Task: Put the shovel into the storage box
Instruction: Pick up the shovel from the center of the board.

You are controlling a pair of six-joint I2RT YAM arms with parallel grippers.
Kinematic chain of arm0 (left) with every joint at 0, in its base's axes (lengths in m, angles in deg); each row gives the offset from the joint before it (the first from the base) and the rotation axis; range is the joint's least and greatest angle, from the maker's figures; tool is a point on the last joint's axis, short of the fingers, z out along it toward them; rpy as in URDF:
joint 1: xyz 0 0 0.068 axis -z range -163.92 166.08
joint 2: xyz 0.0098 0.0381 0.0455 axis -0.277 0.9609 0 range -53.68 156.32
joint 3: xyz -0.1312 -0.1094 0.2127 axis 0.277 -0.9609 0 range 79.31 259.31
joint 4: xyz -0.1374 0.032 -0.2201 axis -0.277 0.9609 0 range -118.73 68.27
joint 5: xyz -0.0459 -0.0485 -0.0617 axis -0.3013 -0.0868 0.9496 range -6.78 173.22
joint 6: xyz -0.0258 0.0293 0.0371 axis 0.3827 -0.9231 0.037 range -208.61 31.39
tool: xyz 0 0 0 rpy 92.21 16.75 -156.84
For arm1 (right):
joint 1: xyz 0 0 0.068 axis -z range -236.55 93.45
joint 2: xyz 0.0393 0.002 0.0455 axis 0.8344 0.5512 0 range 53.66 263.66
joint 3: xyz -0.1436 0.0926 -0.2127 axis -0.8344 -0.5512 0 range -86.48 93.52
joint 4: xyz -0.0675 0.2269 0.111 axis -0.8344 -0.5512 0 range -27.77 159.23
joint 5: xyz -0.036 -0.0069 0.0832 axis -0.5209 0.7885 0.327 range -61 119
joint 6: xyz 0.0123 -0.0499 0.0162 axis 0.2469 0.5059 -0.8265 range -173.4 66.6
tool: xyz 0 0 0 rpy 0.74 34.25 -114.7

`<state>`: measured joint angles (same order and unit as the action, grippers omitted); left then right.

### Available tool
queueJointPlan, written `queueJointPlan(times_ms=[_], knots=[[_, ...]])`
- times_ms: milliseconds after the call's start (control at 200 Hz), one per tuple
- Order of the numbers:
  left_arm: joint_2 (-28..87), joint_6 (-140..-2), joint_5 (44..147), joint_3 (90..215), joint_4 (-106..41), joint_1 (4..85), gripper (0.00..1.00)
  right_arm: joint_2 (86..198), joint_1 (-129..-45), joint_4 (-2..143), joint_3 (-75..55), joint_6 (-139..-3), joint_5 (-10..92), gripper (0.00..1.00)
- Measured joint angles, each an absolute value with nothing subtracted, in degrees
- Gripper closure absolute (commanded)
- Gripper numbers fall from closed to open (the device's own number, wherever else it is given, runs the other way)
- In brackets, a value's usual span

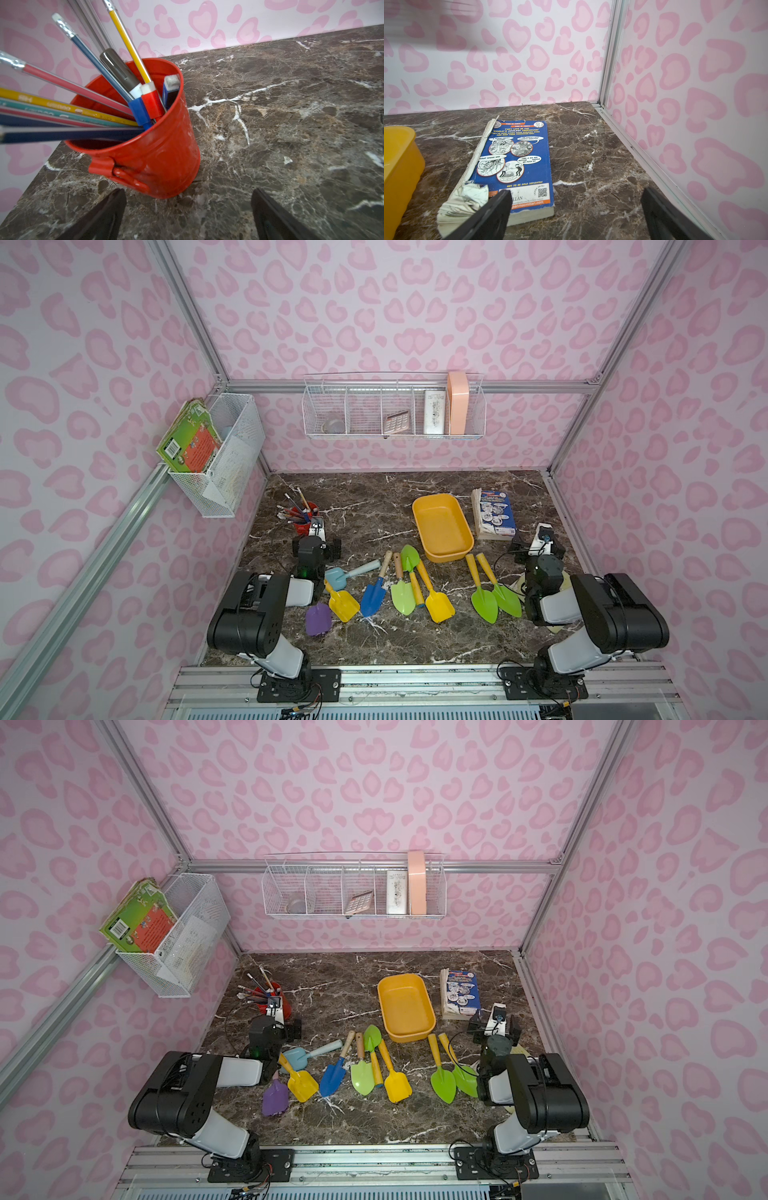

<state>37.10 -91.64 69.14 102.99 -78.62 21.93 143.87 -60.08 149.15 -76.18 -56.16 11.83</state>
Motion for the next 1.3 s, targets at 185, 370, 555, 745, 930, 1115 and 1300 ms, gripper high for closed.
queueJointPlan(times_ms=[185, 370, 555, 745, 930, 1115, 1300], knots=[[37.1, -91.6, 69.2, 103.0, -78.6, 21.8, 0.01, 143.9, -60.1, 149.1, -76.2, -56.2, 11.8, 0.00], [36.9, -91.3, 70.2, 103.2, -78.4, 21.0, 0.01, 143.9, -60.1, 149.1, -76.2, -56.2, 11.8, 0.00], [36.7, -91.3, 70.4, 103.1, -78.4, 21.1, 0.01, 143.9, -60.1, 149.2, -76.2, -56.2, 11.8, 0.00], [34.4, -91.8, 69.2, 105.9, -73.8, 22.6, 0.01, 139.8, -61.4, 148.7, -77.0, -55.8, 9.8, 0.00], [30.9, -91.7, 65.1, 116.9, -58.2, 25.6, 0.01, 134.5, -63.4, 143.3, -75.1, -54.6, 8.6, 0.00], [27.3, -89.1, 62.8, 121.1, -45.7, 27.1, 0.01, 126.3, -63.6, 134.4, -73.1, -55.1, 8.3, 0.00], [24.0, -83.0, 65.0, 126.7, -35.3, 27.2, 0.01, 116.9, -63.6, 123.9, -69.5, -59.2, 12.2, 0.00]])
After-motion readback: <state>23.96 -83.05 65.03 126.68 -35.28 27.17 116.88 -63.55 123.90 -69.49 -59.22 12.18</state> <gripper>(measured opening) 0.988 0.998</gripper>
